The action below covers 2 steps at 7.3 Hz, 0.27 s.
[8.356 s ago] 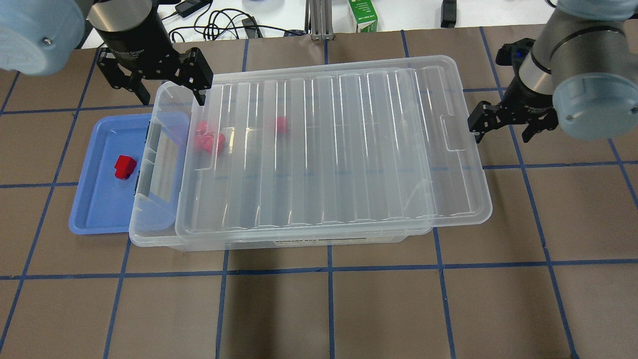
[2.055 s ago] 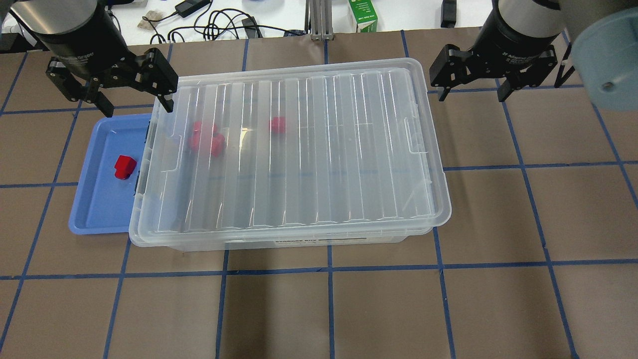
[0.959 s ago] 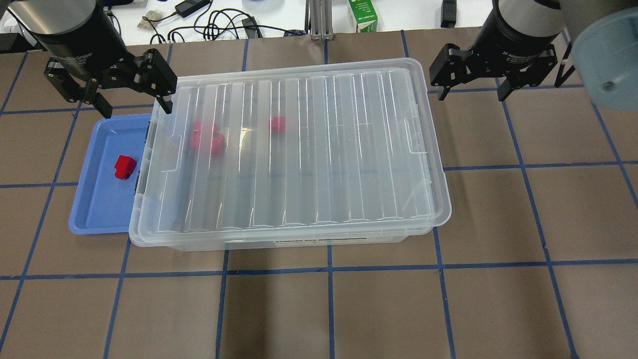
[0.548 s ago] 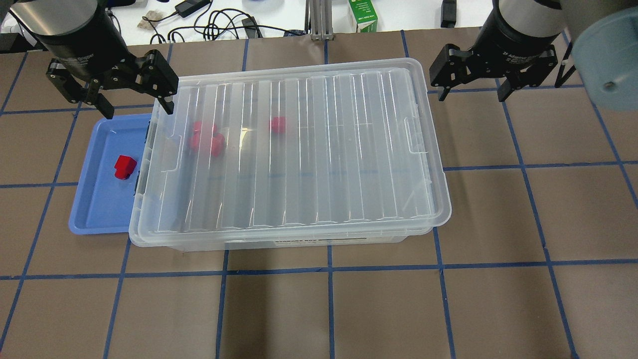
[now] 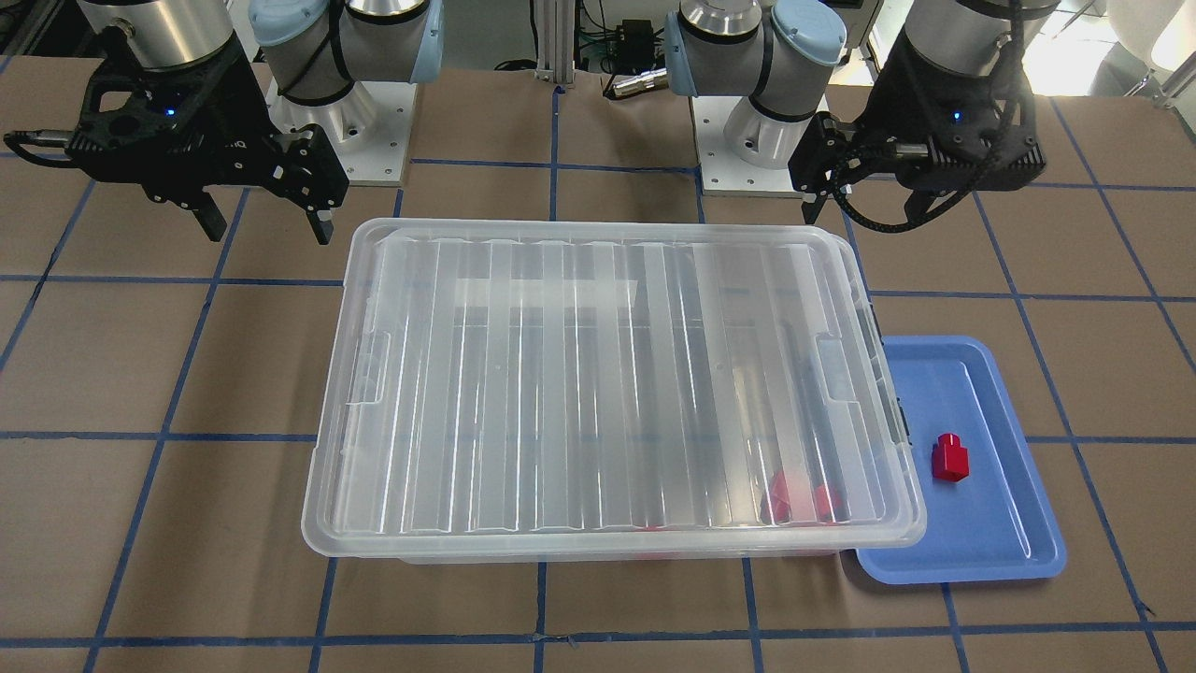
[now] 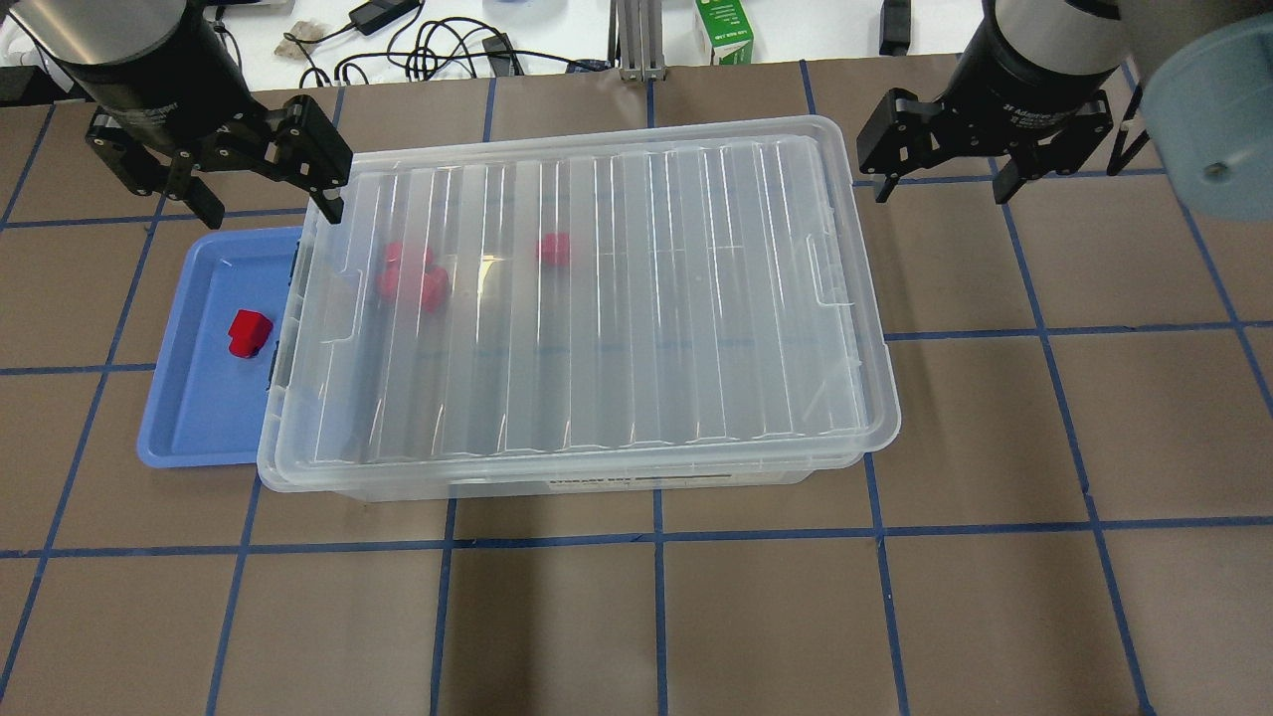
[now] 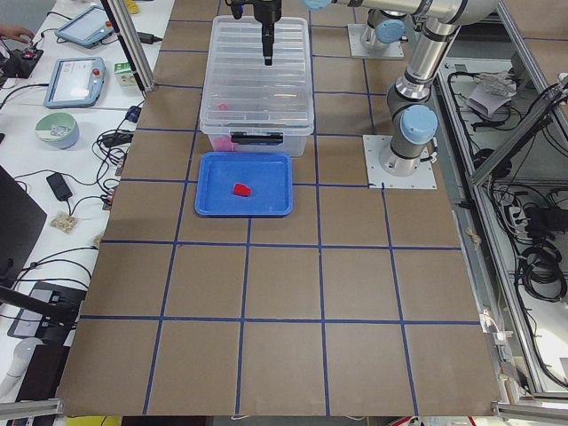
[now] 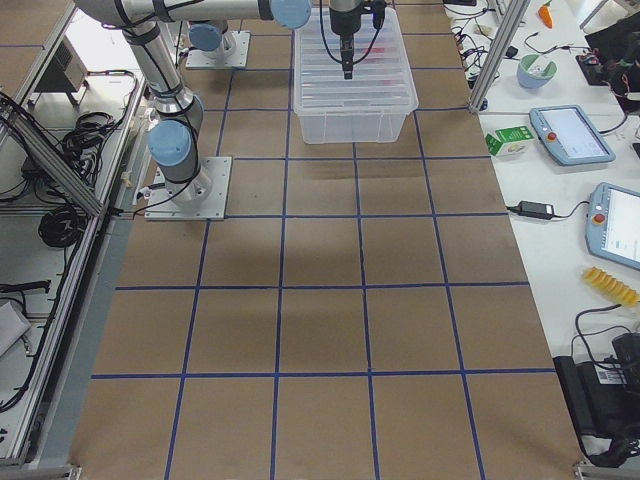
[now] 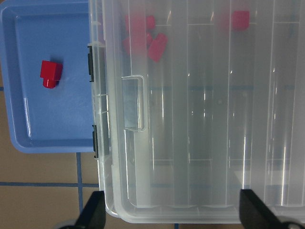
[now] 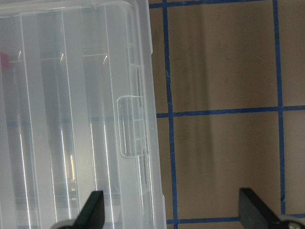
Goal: Place red block in blue tray from box
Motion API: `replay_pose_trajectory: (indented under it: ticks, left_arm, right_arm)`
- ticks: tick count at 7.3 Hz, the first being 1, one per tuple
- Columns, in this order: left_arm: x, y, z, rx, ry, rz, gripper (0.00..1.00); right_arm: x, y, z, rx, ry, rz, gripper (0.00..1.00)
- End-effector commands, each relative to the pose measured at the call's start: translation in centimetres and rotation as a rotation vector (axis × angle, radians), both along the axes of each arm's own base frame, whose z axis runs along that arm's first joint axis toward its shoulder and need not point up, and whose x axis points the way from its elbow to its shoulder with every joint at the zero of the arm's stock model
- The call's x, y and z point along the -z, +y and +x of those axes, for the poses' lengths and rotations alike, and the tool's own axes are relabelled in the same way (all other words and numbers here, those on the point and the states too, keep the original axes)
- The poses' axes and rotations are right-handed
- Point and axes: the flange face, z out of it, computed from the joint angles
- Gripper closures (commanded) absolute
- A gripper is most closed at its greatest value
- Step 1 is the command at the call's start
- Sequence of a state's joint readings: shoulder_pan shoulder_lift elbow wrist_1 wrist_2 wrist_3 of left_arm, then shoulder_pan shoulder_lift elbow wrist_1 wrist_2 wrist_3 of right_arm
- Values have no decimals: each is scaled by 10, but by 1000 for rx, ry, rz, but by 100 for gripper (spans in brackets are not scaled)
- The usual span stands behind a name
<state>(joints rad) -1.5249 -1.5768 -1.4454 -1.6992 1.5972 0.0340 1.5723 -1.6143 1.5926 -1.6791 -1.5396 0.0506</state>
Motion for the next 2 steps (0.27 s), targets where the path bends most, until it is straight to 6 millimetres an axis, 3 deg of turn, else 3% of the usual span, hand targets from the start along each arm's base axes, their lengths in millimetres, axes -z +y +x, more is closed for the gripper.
replay_pose_trajectory:
  ticks: [1, 2]
  left_arm:
    - [-2, 2, 1, 9, -7, -5, 0]
    - [-3, 2, 0, 0, -5, -7, 0]
  right_arm:
    - [1, 0, 0, 0, -1, 1, 0]
    - [1, 0, 0, 0, 1, 3, 0]
